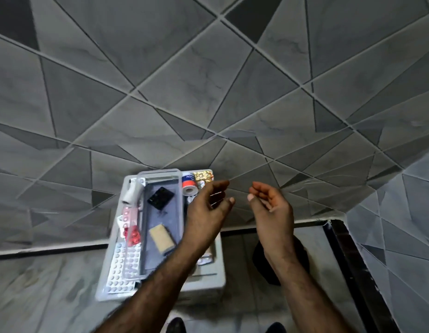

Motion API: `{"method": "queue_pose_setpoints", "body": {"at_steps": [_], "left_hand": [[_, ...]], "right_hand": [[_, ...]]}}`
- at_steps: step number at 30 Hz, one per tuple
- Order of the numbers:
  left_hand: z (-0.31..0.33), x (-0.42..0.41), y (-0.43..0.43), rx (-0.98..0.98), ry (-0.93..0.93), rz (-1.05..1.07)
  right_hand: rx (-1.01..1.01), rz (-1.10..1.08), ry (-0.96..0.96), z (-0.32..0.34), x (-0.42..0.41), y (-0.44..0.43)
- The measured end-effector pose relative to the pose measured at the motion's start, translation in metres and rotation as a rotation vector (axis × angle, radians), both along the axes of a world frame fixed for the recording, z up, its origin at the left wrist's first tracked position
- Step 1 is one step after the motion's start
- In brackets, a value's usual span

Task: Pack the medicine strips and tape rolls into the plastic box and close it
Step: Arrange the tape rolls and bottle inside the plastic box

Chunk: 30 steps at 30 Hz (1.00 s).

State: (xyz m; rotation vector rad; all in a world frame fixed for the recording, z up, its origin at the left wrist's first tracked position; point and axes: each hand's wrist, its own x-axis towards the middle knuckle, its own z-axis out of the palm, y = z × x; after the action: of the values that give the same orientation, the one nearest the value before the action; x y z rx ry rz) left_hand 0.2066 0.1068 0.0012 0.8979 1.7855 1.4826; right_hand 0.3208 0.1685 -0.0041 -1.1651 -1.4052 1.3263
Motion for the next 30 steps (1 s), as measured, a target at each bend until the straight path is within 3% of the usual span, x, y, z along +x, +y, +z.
{"method": "queue_pose_setpoints", "body": {"at_steps": [8, 17, 30], "left_hand": [[0.003, -0.098, -0.068, 0.037, -0.029, -0.020], [-0.029, -0.135, -0.105, -0.115, 0.084, -0.001], [-0.070, -0.169, -0.129, -0.240, -0.007, 0.120]], "right_hand": [[0.017, 0.015, 0.008, 0.010, -0.092, -0.067], [-0.020, 0.078, -0.090, -0.010, -0.124, -0.082], [-0.062, 0.172, -0.373, -0.057, -0.131, -0.072]]}}
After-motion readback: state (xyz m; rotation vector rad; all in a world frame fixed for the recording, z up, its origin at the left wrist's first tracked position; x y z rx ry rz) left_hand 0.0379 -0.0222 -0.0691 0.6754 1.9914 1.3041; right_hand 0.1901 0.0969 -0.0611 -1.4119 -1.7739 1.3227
